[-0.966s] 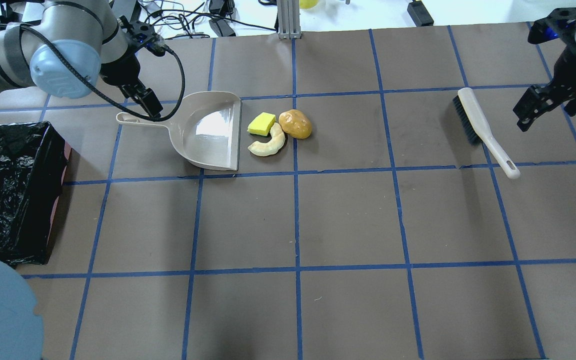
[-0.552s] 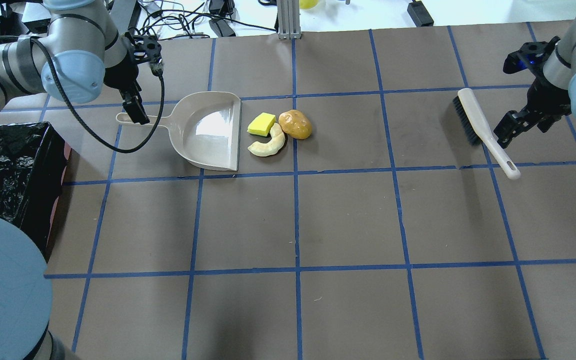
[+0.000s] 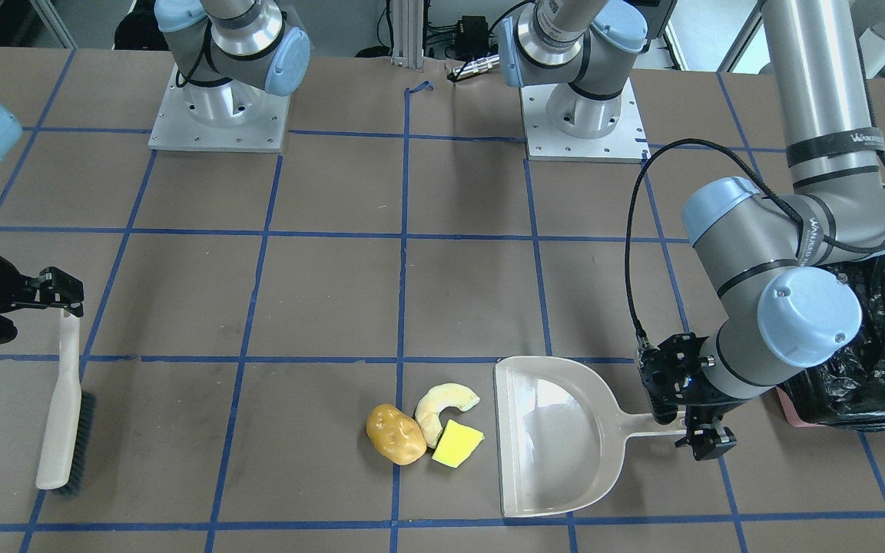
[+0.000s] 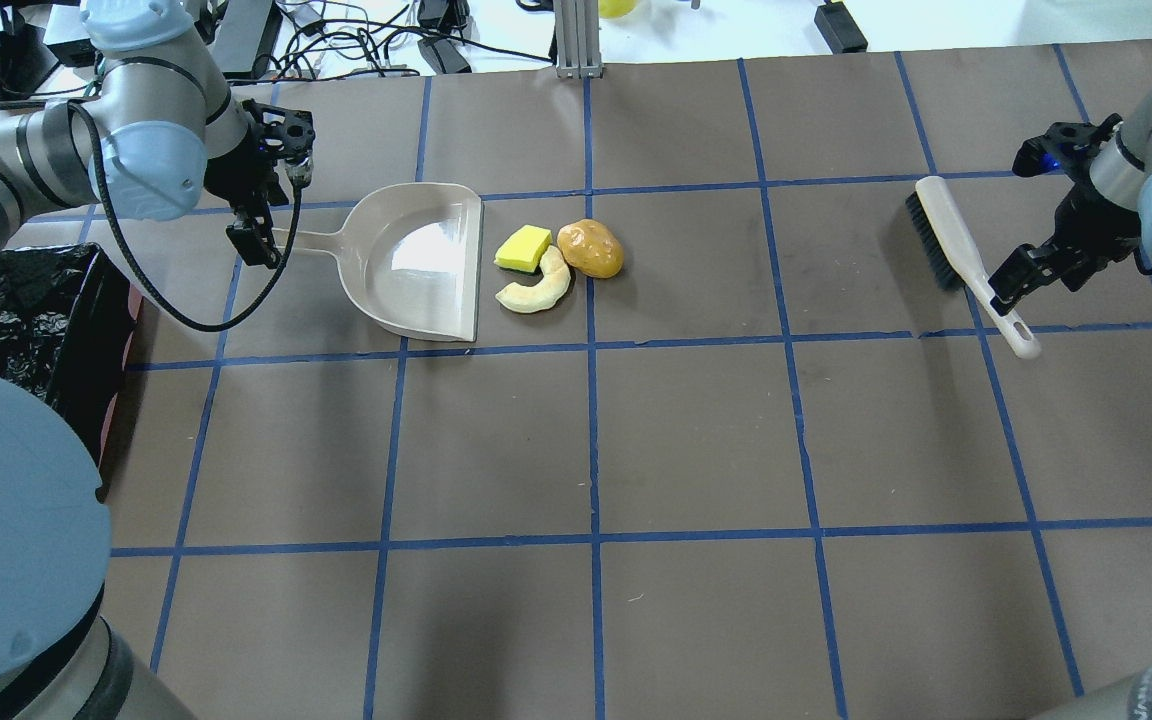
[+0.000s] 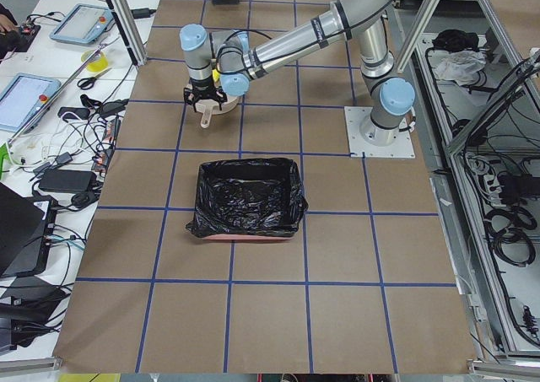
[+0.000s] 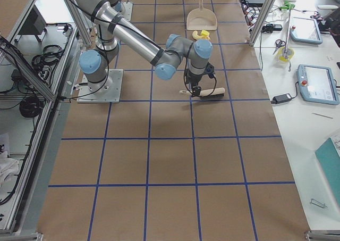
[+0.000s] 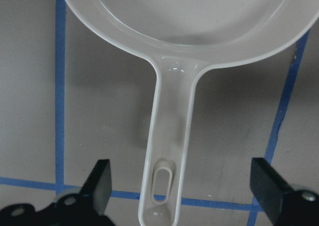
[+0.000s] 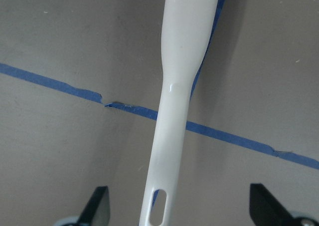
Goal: Sweep and dump trash into bin
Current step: 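Grasp the white dustpan handle with the left gripper while the right grasps the brush handle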
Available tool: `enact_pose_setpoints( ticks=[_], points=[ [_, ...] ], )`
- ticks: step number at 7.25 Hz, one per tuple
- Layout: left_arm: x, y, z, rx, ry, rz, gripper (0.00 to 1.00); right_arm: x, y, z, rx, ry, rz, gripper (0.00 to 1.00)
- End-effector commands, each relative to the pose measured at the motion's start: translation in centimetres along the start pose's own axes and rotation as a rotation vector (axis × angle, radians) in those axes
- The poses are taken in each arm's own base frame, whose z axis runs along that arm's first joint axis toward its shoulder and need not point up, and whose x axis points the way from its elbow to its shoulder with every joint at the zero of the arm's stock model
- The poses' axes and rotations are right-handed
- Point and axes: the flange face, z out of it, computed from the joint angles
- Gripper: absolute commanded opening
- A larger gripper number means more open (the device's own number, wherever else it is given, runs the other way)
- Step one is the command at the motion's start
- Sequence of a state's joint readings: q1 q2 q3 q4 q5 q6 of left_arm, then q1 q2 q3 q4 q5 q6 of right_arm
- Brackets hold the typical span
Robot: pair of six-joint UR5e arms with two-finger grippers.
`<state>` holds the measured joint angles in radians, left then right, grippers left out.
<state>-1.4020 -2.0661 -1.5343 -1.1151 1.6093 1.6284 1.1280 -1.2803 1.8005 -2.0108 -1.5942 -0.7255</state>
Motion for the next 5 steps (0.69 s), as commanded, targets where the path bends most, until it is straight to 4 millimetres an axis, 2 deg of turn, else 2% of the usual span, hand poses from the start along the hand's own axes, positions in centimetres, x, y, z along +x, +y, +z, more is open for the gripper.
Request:
enact_pose_setpoints(
  ticks=[1,2,4,5],
  points=[
    [0.0,-0.5,1.2,0.017,-0.024,0.034,1.0,0.3,0.0,1.0,-0.024,-0.009,0.04,1.0],
    [0.0,-0.6,2.1,0.017,-0.022,0.035,1.0,0.5,-0.4,2.7,-0.046,-0.026,0.024,1.0],
    [0.6,-0.1,3.3,0.016,-0.008,0.054,1.0,0.3,-0.6,3.1,-0.053,-0.025,0.022,1.0],
    [0.9,-0.1,3.6,0.014,-0.021,0.054,1.0,0.5,-0.6,3.7,-0.068,-0.021,0.016,0.95]
  ],
)
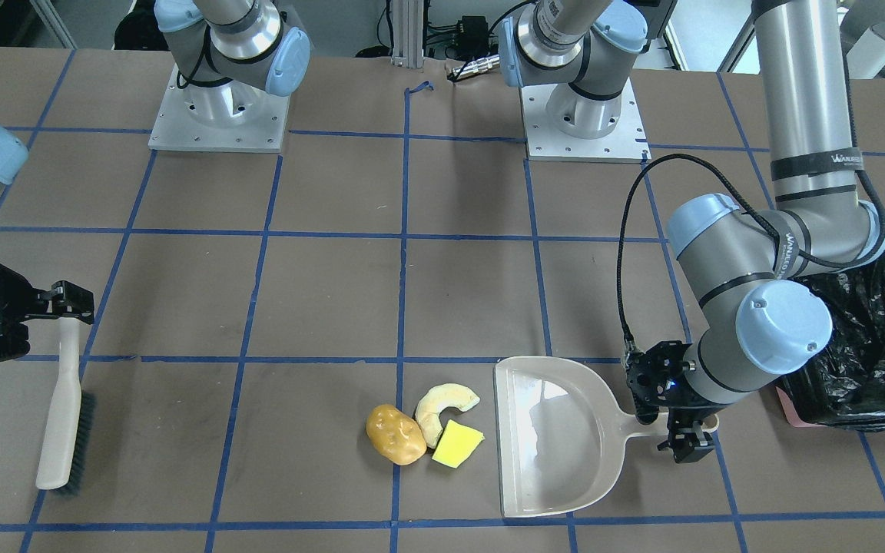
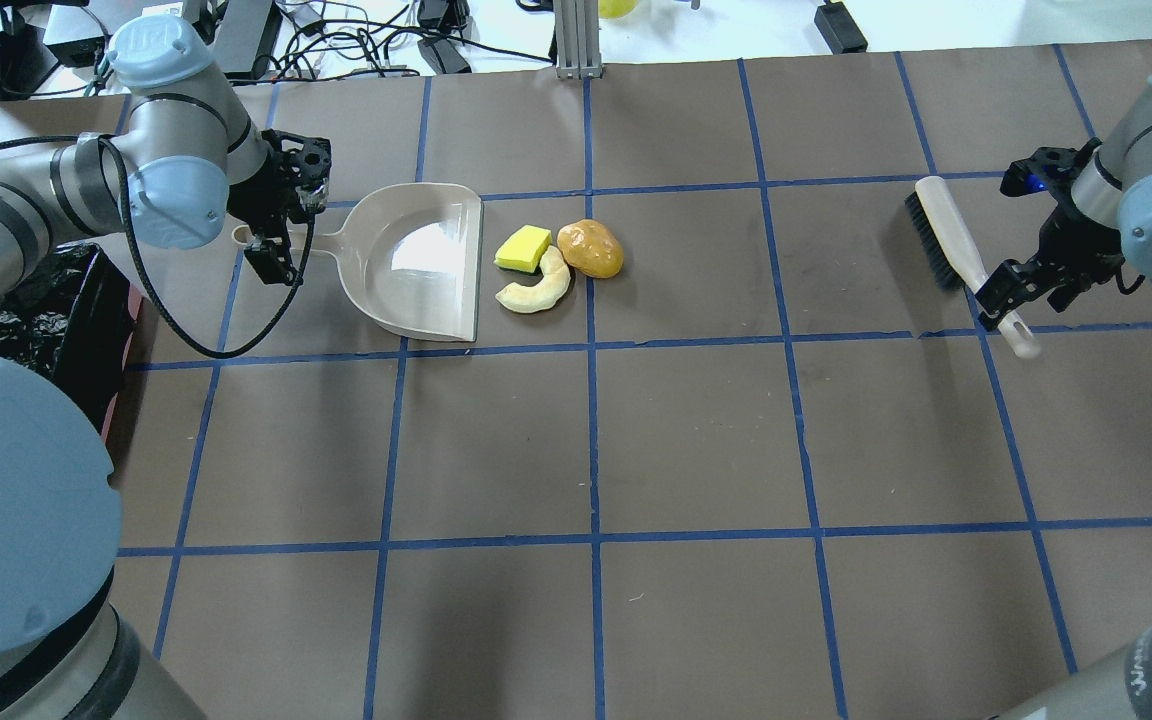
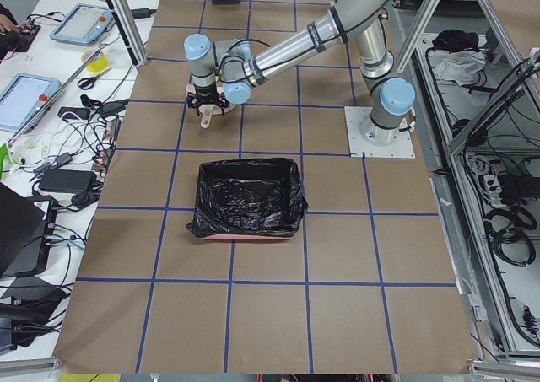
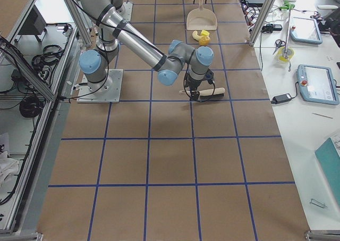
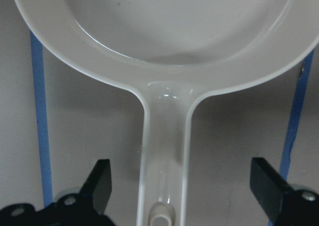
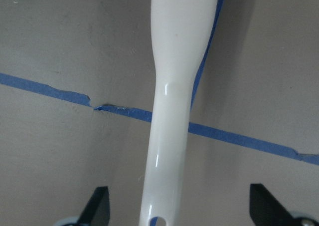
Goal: Sweep and dump trash into bin
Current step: 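Grasp the white dustpan handle with the left gripper while the right grasps the brush handle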
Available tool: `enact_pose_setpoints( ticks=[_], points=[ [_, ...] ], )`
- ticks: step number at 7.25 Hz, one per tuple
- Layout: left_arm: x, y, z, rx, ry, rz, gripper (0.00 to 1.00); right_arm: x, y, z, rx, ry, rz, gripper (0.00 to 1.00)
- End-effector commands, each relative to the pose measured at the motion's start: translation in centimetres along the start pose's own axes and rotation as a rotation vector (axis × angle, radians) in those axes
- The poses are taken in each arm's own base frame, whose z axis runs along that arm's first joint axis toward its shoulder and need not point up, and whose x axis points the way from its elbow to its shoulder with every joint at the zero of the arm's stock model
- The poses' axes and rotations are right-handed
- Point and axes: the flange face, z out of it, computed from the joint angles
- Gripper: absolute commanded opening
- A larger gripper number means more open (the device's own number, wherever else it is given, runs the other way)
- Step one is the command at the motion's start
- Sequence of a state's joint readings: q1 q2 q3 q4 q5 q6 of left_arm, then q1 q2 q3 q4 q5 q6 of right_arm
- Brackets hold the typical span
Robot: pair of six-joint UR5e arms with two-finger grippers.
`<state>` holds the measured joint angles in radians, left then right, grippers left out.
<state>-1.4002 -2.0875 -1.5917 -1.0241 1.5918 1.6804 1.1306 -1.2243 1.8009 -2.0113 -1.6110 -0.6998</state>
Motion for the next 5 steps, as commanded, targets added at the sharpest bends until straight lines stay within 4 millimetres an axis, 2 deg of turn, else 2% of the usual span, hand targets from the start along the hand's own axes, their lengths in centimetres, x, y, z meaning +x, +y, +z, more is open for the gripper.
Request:
enact_pose_setpoints(
  ticks=[1,2,3,4,5],
  points=[
    [0.2,0.3,0.2,-0.006,-0.018,0.005,1.0,0.1,0.0,0.8,-0.028,0.006,0.001,0.88],
    [0.1,0.3,0.0,-0.002,-0.023,0.004,0.77,0.1,0.0,0.8,-0.028,0.004,0.006,0.85],
    [0.1,0.3,-0.1,-0.007,-0.029,-0.001,0.47,0.1,0.0,0.8,-0.029,0.003,0.01,0.78],
    [0.1,0.3,-0.5,-0.008,-0.036,-0.001,0.31,0.1,0.0,0.8,-0.029,0.001,0.013,0.78],
    [0.0,0.3,-0.9,-0.01,-0.044,0.005,0.1,0.0,0.0,0.8,-0.031,0.001,0.012,0.78]
  ],
)
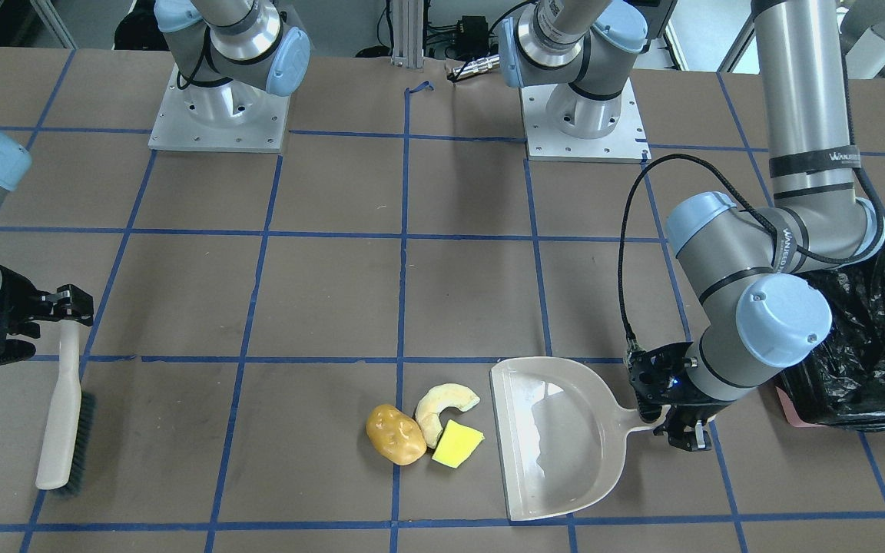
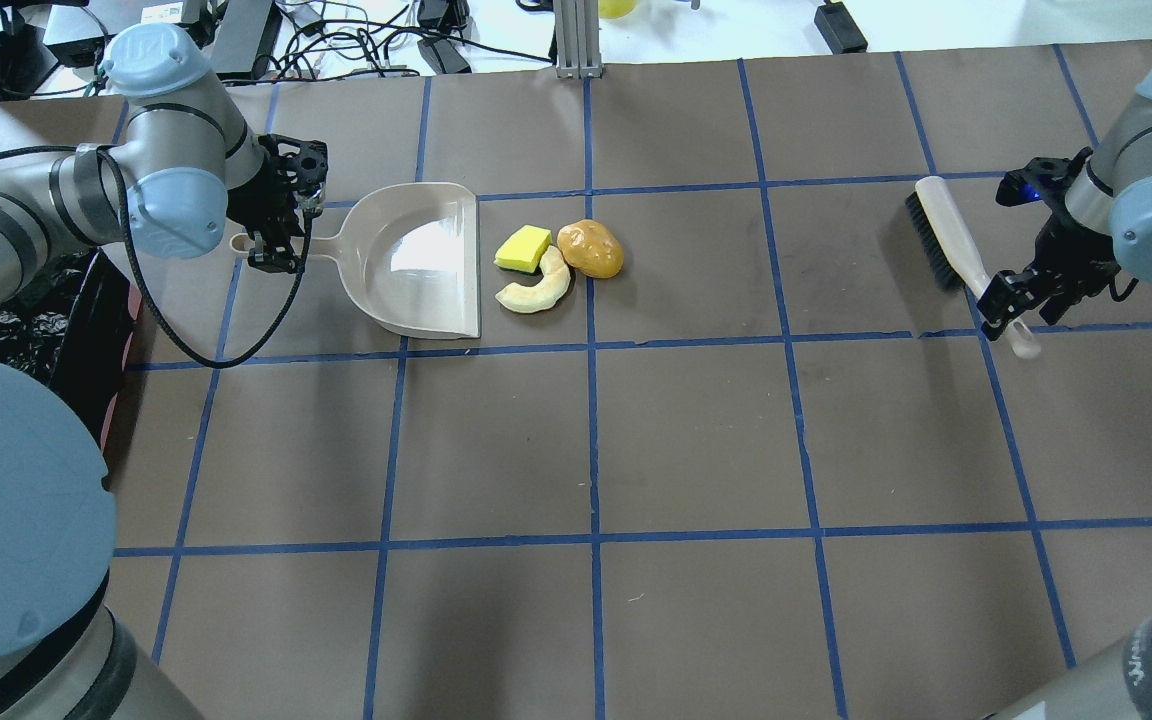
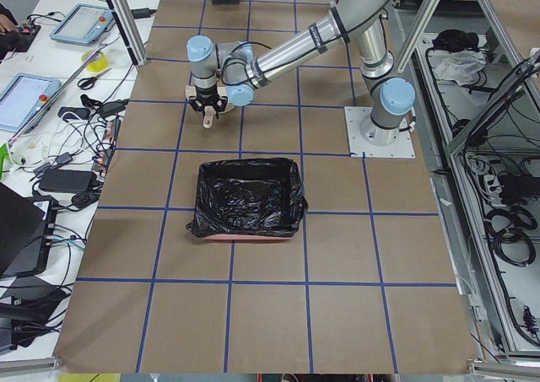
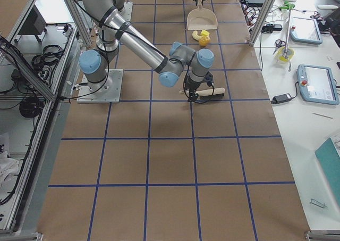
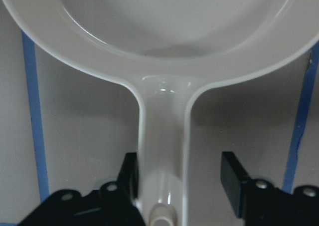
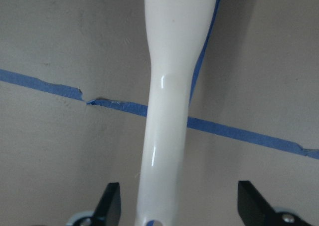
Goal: Sweep and dump trash into bin
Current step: 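Lift the white brush with the right gripper and carry it toward the trash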
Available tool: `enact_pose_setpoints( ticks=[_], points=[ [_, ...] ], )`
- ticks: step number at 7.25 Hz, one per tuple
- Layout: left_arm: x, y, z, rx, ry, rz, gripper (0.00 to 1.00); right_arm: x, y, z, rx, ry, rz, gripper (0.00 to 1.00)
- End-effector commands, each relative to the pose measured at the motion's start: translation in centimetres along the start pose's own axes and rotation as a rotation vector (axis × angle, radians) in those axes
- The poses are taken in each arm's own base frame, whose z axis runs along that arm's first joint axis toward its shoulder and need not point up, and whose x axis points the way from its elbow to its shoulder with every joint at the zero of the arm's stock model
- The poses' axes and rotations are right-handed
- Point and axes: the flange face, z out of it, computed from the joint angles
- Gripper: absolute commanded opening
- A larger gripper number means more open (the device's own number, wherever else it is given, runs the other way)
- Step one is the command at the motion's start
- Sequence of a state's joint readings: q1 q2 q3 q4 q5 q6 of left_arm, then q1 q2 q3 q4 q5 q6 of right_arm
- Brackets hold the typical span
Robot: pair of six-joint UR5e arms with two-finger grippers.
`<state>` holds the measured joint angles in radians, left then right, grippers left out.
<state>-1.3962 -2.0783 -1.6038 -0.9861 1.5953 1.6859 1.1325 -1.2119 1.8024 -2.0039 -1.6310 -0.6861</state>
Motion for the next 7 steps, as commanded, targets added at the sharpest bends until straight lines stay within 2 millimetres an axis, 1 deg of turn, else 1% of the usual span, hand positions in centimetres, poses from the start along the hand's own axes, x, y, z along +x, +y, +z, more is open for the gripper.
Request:
enact_pose_setpoints(
  ticks=[1,4,5,6,7],
  points=[
    [-0.1,0.0,-0.5,-0.003,-0.015,0.007,0.01,-0.1,0.0,0.0,0.001,-0.005,0.002,0.7],
    [-0.1,-0.5,-0.6,-0.009,-0.016,0.018,0.0,-0.1,-0.2,0.1,0.005,-0.012,0.004,0.69],
    [-0.1,-0.5,-0.4,-0.034,-0.011,0.028,0.0,-0.3,-0.2,0.1,0.005,-0.012,0.014,0.69],
    [-0.1,-0.5,-0.4,-0.038,-0.012,0.028,0.0,-1.2,-0.7,0.1,0.002,-0.006,0.009,0.69],
    [-0.1,-0.5,0.0,-0.038,-0.002,0.03,0.0,-1.5,-0.9,0.1,-0.001,0.001,0.001,0.67]
  ],
)
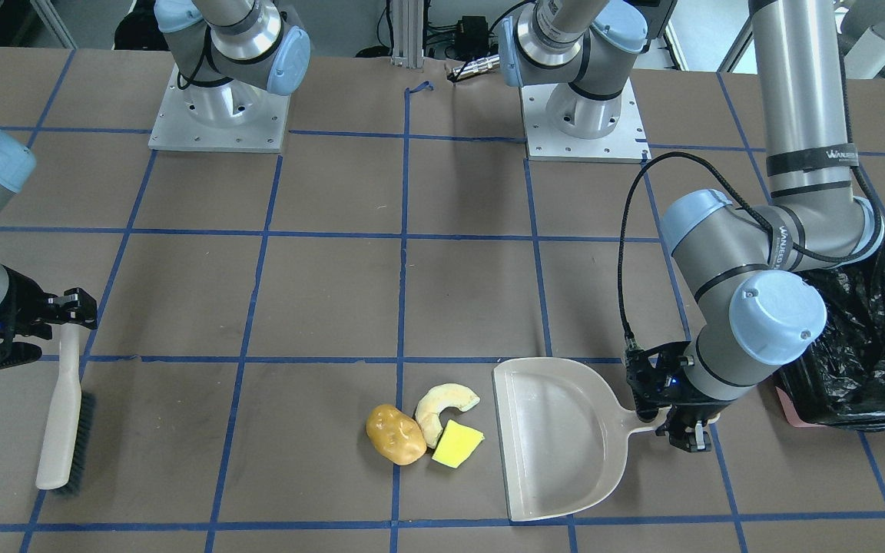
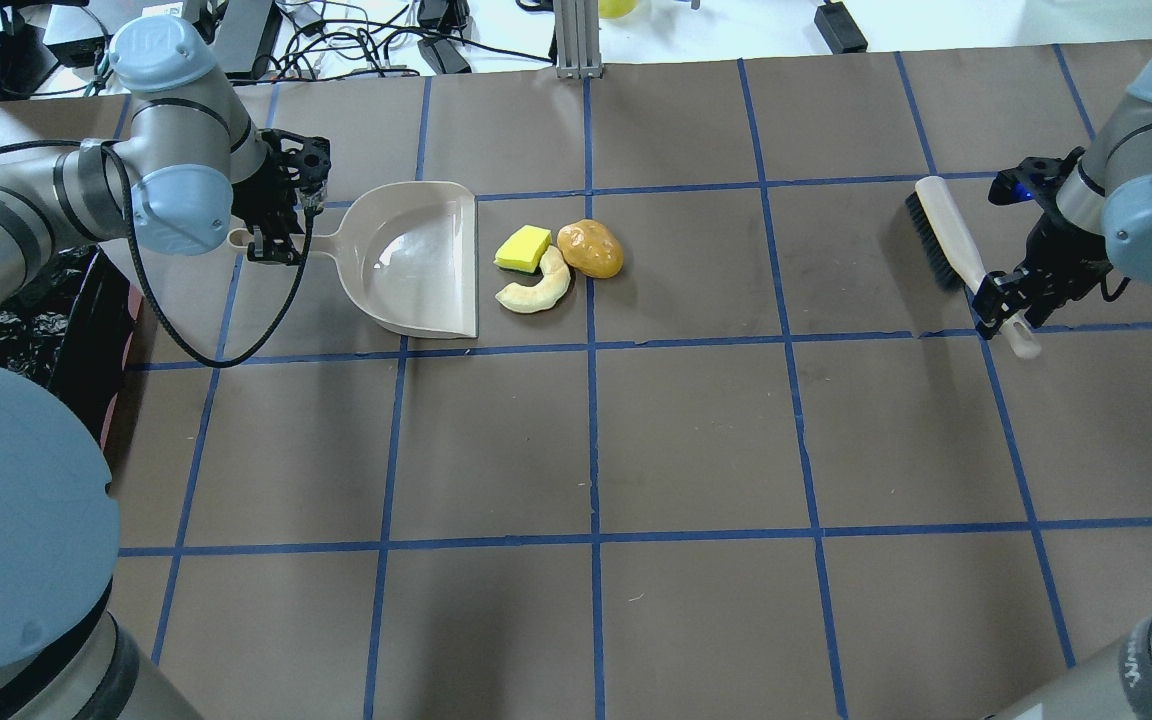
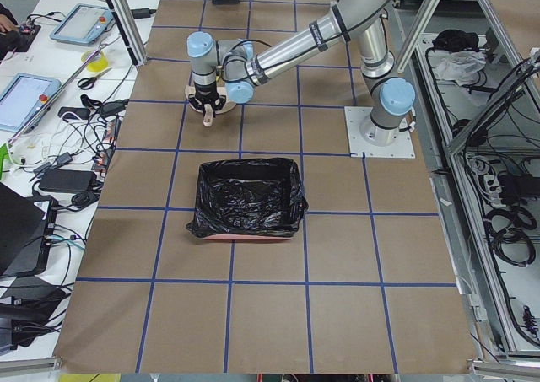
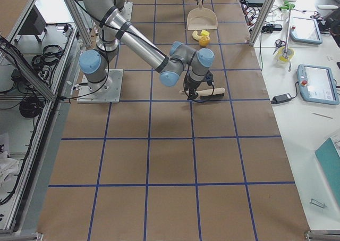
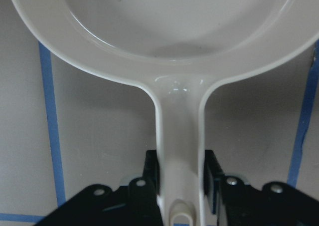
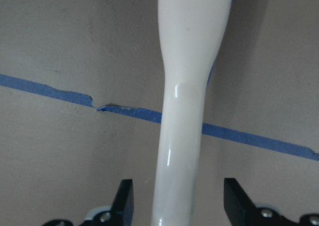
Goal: Sweep and dump trash into bin
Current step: 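Lift the white brush with the right gripper and carry it toward the trash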
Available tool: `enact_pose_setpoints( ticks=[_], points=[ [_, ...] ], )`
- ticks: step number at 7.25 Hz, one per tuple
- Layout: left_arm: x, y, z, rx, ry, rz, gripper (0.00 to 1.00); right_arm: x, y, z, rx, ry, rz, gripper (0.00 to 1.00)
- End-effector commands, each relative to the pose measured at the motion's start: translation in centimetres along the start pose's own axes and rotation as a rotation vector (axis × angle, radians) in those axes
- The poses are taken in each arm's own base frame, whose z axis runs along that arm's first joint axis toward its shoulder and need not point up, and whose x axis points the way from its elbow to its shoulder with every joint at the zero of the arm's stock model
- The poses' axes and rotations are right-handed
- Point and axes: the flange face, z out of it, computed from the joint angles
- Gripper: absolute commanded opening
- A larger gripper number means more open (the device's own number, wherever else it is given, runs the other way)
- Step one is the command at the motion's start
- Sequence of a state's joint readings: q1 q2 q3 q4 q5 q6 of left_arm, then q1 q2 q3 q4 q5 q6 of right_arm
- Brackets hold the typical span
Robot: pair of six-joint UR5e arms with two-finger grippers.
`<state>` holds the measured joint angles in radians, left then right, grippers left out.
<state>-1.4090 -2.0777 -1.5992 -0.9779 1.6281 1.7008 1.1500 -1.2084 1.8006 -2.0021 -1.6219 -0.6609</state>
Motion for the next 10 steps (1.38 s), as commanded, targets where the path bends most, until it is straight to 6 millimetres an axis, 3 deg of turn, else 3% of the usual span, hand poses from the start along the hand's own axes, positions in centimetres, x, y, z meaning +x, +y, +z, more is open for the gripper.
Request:
enact_pose_setpoints(
  ticks=[1,2,4,5,6,7,10],
  points=[
    [0.03,-0.49,0.09,-0.006,0.007,0.011,0.0,-0.46,-0.38,-0.22,-0.002,0.014,-0.011,0.64],
    [0.0,-0.71,0.08,-0.013,0.011,0.038,0.0,-0.45,-0.39,-0.24,-0.001,0.015,-0.011,0.64],
    [-0.07,-1.08,0.19,-0.036,0.009,0.08,0.0,-0.41,-0.41,-0.31,-0.001,0.017,-0.011,0.48],
    [-0.48,-1.04,-0.04,-0.035,0.0,0.078,0.0,-0.32,-0.37,-0.31,-0.002,0.018,-0.009,0.32],
    [-0.75,-0.98,-0.3,-0.038,-0.004,0.077,0.0,-0.34,-0.37,-0.34,-0.003,0.015,-0.009,0.1],
    [-0.73,-0.97,-0.29,-0.039,-0.003,0.076,0.0,-0.35,-0.36,-0.32,-0.004,0.014,-0.009,0.0],
    [-0.72,-0.96,-0.28,-0.04,-0.001,0.07,0.0,-0.68,-0.28,-1.12,-0.005,0.014,0.026,0.0]
  ],
)
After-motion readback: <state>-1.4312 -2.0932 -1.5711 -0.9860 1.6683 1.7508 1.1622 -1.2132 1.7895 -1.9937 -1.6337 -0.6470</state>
